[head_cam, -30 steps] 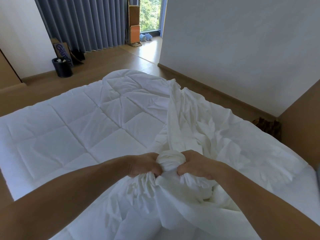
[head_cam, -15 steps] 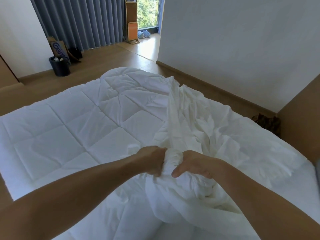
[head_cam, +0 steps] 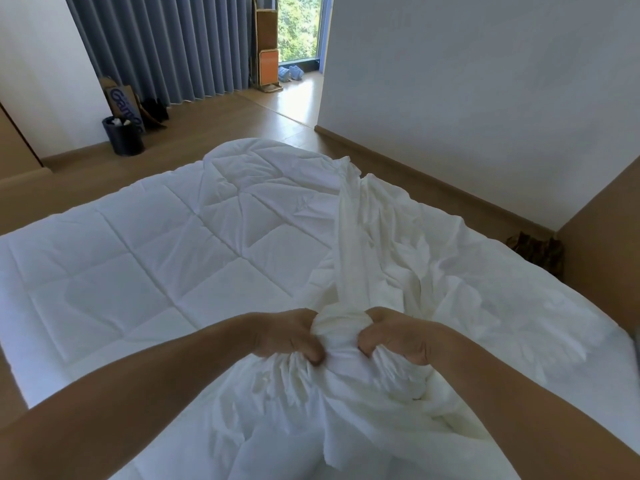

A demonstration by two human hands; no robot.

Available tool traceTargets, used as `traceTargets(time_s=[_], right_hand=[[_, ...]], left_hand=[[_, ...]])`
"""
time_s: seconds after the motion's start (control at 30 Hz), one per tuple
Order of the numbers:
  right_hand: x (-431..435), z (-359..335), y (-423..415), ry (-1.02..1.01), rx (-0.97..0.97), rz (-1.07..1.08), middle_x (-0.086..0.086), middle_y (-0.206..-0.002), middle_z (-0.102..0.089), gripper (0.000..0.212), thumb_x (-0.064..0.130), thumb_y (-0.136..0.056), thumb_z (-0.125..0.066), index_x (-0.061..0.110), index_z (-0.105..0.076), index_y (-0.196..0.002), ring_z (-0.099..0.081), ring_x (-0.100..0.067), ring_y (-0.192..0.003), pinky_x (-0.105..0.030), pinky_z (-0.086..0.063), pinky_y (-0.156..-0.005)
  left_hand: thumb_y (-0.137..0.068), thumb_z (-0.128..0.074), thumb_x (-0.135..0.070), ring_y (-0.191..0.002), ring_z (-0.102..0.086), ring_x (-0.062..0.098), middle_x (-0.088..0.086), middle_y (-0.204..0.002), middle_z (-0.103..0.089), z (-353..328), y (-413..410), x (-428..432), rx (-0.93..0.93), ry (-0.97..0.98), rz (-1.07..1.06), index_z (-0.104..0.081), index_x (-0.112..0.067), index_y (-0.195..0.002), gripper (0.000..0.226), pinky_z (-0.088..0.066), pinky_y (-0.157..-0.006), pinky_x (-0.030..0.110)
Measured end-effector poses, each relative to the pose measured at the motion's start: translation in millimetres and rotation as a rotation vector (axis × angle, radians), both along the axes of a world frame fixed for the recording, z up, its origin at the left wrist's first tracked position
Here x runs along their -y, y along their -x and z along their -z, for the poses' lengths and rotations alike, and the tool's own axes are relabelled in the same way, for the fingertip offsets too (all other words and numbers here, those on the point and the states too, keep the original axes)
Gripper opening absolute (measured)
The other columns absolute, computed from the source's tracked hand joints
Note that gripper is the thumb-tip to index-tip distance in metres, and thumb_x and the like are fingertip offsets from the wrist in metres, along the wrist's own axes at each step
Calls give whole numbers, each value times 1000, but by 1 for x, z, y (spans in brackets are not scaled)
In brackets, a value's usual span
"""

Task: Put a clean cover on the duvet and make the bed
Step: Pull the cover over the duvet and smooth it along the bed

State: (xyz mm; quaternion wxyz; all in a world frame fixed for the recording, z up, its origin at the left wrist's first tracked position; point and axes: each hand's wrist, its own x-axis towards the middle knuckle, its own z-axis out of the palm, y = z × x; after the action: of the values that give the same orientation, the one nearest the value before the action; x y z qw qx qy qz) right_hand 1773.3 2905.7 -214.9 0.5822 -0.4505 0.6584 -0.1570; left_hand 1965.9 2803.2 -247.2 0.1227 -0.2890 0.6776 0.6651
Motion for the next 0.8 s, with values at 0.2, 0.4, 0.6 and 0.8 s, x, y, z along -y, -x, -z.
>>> traceTargets(time_s=[0.2, 0.4, 0.6, 0.8], right_hand=[[0, -2, 2, 59, 72, 166, -12, -88, -56, 38, 11, -55, -58, -1, -63, -91, -56, -25, -85, -34, -44, -77], [0, 10, -2, 92, 42, 310, -5, -93, -72, 20, 5, -81, -66, 5, -74, -100, -67, -20, -92, -29, -50, -85], [4, 12, -6, -29, -145, 113, 1, -112, -71, 55, 16, -67, -88, 16, -67, -117, -65, -16, -106, -30, -51, -95], [-2, 17, -13, 107, -476, -60, 5, -61, -47, 27, 17, -71, -74, 19, -47, -67, -46, -15, -57, -30, -37, -55]], left_hand=[[-50, -73, -19, -96, -66, 36, 19, -101, -69, 2, 17, -11, -55, -148, -180, -65, -2, -115, 68, -53, -86, 43], [-68, -83, -47, -86, -61, 13, -13, -89, -63, -16, 39, -14, 150, 637, 124, -63, -31, -107, 47, -48, -75, 25], [-75, -70, -25, -79, -61, 19, -5, -90, -64, -9, 36, -8, 236, 1024, 86, -59, -27, -114, 40, -49, -66, 31], [-66, -70, -14, -91, -68, 22, 5, -100, -70, -12, 14, 8, 151, 419, 184, -67, -11, -107, 40, -57, -77, 33]])
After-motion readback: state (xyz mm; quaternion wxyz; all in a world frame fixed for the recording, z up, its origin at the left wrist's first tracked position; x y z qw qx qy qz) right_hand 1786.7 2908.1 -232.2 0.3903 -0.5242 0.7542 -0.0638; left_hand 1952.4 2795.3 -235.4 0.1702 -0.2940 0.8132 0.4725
